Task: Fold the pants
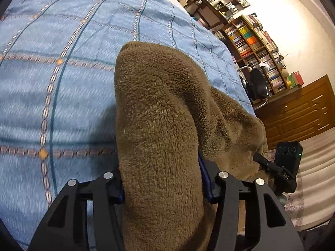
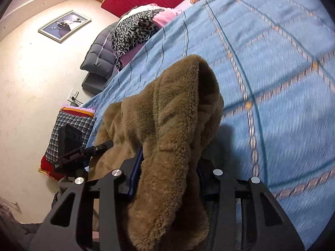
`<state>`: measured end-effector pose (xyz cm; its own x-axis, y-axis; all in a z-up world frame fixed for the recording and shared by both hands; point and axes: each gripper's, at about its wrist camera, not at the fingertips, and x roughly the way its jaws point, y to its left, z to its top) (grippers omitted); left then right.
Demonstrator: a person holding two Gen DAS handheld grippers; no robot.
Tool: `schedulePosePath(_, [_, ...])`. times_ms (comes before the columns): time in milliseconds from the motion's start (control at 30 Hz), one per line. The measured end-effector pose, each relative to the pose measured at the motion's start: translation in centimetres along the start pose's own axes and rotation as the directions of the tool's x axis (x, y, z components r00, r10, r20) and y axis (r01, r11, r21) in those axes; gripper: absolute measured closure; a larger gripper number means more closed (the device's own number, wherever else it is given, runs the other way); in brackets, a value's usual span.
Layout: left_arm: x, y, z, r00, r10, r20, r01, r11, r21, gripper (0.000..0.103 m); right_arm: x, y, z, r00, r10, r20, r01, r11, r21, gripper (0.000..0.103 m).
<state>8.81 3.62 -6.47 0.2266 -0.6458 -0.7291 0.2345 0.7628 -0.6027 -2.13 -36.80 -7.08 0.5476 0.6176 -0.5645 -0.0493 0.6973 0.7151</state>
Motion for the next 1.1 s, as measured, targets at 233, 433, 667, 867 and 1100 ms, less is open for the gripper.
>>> schedulePosePath(233, [2.0, -1.7, 5.2, 0.999, -0.008, 0.040, 0.007, 1.000, 0.026, 0.051, 0.5, -0.7, 5.5, 0.998, -0.030, 0.060, 0.032, 0.999, -0.030, 0.059])
schedulePosePath(433, [4.4, -3.1, 10.7, 0.997, -0.027, 0.075, 0.023, 0.999, 0.049, 0.051, 1.6, -1.7, 11.7, 0.991, -0.045, 0.129, 0.050, 0.998, -0.035, 0.059])
schedulePosePath(667, [7.9, -3.6, 16.8, 0.992, -0.056, 0.109, 0.051, 0.997, 0.054, 0.051, 3.8, -4.3, 18.0, 0.982, -0.075, 0.174, 0.081, 0.996, -0.029, 0.059])
schedulePosePath(867, [11.1, -3.5, 20.3, 0.993, -0.050, 0.110, 0.045, 0.998, 0.052, 0.051, 6.0, -6.9, 21.6, 0.979, -0.096, 0.182, 0.101, 0.995, -0.020, 0.059])
schedulePosePath(1100, [14.4, -0.8, 21.3, 0.997, -0.004, 0.081, 0.004, 1.000, 0.004, 0.051, 9.2, -10.4, 22.7, 0.980, -0.142, 0.138, 0.140, 0.990, 0.022, 0.060])
